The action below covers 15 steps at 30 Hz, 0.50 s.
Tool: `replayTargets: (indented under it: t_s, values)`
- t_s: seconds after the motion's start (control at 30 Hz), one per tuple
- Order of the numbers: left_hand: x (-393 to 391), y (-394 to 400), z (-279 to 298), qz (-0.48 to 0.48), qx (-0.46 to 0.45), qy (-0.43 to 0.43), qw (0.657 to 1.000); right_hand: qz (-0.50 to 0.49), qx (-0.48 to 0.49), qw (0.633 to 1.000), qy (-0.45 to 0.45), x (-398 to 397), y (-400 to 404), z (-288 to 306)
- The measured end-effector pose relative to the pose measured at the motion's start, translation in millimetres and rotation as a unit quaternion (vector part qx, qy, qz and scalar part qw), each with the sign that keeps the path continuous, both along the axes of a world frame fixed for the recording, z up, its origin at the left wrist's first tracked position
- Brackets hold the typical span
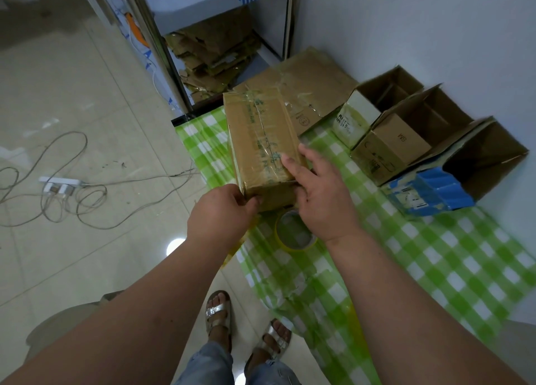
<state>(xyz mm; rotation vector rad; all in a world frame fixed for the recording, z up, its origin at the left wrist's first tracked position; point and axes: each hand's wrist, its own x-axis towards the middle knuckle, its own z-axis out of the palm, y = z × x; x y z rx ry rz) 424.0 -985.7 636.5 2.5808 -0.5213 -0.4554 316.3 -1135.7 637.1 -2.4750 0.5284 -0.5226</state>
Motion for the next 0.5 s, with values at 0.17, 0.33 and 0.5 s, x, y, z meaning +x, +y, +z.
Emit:
replayTargets:
  t_s: [0.17,0.33,0.5]
  values:
    - [-5.0,19.3,1.7,0.087,-0.092,0.134,0.983,-0.088,0.071,0.994,0.001,-14.5,11.0,-0.1]
    - [-19.2,29.7,18.6,0.158,-0.250,0.301,0.907,-0.194,0.256,0.947,0.008,-30.5,46.5,-0.5]
    - [-30.2,29.1,38.9,0.185,-0.337,0.326,0.864,-0.045,0.448,0.893,0.024,-46.6,88.4,18.2]
